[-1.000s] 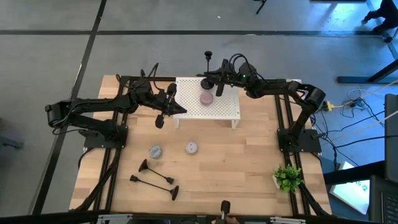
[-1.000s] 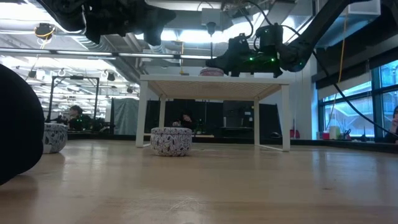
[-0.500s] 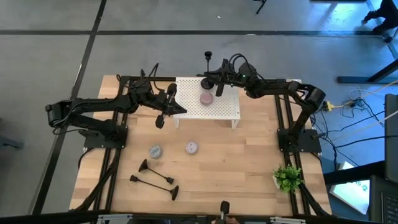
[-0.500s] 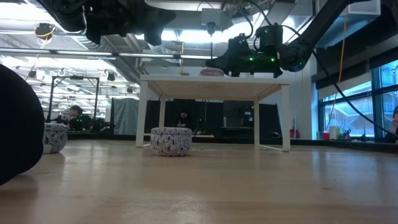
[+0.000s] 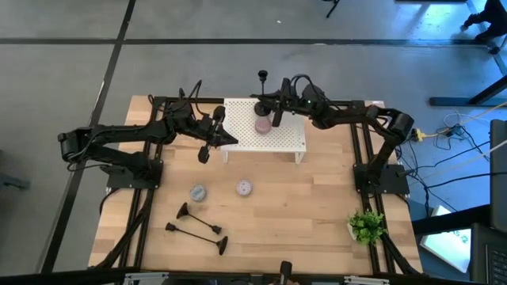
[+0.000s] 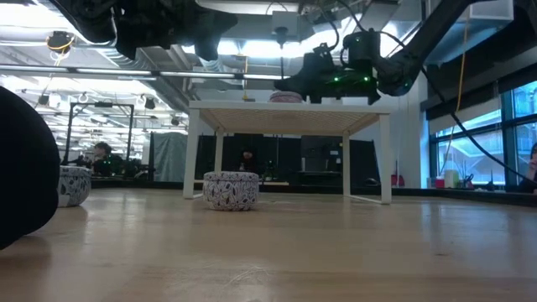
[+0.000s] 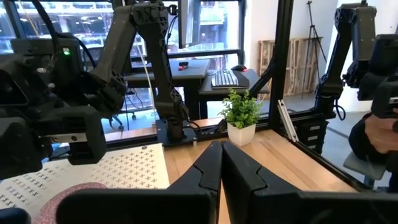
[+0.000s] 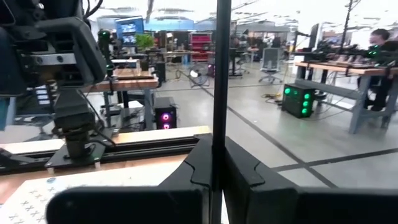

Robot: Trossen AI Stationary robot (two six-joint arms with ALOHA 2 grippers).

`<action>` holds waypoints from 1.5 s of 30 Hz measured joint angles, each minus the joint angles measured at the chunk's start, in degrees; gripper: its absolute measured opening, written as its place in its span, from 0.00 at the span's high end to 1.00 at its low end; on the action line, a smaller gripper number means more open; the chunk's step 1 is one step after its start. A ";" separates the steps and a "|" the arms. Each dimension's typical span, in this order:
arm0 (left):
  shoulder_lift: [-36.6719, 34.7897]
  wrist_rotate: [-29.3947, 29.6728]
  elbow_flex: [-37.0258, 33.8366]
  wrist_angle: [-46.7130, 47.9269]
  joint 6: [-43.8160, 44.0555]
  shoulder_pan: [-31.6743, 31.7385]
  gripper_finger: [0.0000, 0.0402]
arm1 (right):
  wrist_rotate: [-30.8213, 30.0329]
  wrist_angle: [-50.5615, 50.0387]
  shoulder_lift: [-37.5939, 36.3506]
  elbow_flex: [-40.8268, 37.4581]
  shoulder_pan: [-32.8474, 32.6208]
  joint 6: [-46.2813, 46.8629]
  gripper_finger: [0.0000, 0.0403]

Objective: Pick & Place candle stick holders
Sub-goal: Put the right black candle holder on the shelf

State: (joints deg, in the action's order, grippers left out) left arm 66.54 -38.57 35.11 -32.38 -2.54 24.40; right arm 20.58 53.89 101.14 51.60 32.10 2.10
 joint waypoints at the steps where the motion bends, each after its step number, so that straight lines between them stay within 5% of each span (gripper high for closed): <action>1: 0.00 -0.02 0.00 0.00 0.06 0.00 0.99 | -0.56 1.20 0.00 -0.68 -0.02 0.04 0.96; 45: 0.00 -0.09 0.00 -0.90 0.23 -0.20 0.99 | -2.56 5.52 0.33 -3.22 -0.74 1.55 0.96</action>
State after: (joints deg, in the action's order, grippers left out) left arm 66.54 -38.65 35.11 -33.28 -2.31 24.20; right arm 18.02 59.41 101.47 48.38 31.35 3.65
